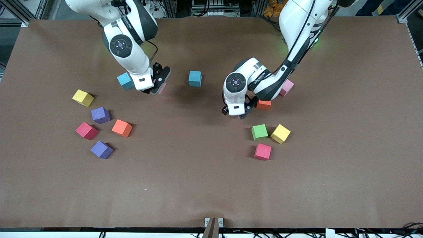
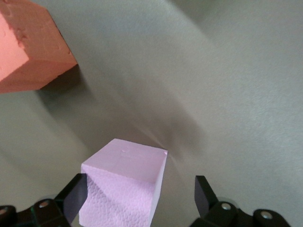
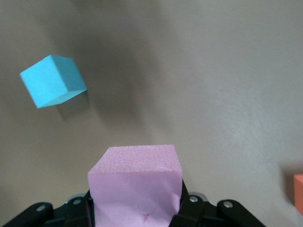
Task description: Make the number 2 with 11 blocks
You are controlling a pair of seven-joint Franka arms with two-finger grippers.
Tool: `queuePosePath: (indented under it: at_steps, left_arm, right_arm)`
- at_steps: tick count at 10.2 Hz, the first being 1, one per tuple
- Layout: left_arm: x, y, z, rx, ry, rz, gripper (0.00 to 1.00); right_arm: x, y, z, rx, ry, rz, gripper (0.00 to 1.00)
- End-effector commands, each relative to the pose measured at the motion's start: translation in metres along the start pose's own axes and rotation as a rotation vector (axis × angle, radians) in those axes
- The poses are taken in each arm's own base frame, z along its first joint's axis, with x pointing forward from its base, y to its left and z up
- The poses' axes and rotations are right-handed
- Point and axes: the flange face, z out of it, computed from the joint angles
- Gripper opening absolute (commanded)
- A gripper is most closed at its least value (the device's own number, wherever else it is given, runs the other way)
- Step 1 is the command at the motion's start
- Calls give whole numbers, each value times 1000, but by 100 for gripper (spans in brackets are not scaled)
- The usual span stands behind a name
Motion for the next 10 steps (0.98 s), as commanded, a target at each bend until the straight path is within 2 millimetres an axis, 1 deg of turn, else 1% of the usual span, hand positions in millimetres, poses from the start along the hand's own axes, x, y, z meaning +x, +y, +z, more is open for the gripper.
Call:
queuePosePath:
  at_steps: [1, 2, 3, 4, 6, 7, 8, 9, 10]
  left_arm:
    - [-6, -15, 19, 6, 26, 2, 100]
    - [-8, -18, 21, 12, 27, 6, 100]
    - [-7, -17, 15, 1, 30, 7, 100]
    - [-5, -15, -1, -20, 34, 3, 100]
    - [-1, -16, -32, -45, 47, -2, 100]
    - [6, -17, -50, -51, 56, -14, 100]
    - [21, -18, -68, -63, 62, -31, 100]
    - [30, -20, -75, -65, 66, -41, 100]
    - [34, -21, -74, -61, 65, -44, 100]
  right_arm:
    - [16, -43, 10, -25, -28, -132, 37]
    - [25, -60, 16, -31, -36, -175, 37]
    - [25, -71, 25, -34, -57, -213, 37]
    - [22, -73, 30, -46, -70, -268, 37]
    - [21, -80, 49, -80, -34, -372, 37]
    - [23, -88, 60, -89, -24, -401, 37]
    - [26, -94, 67, -86, -23, -415, 37]
    - [30, -97, 75, -80, -12, -415, 37]
    - [31, -95, 89, -77, 6, -413, 37]
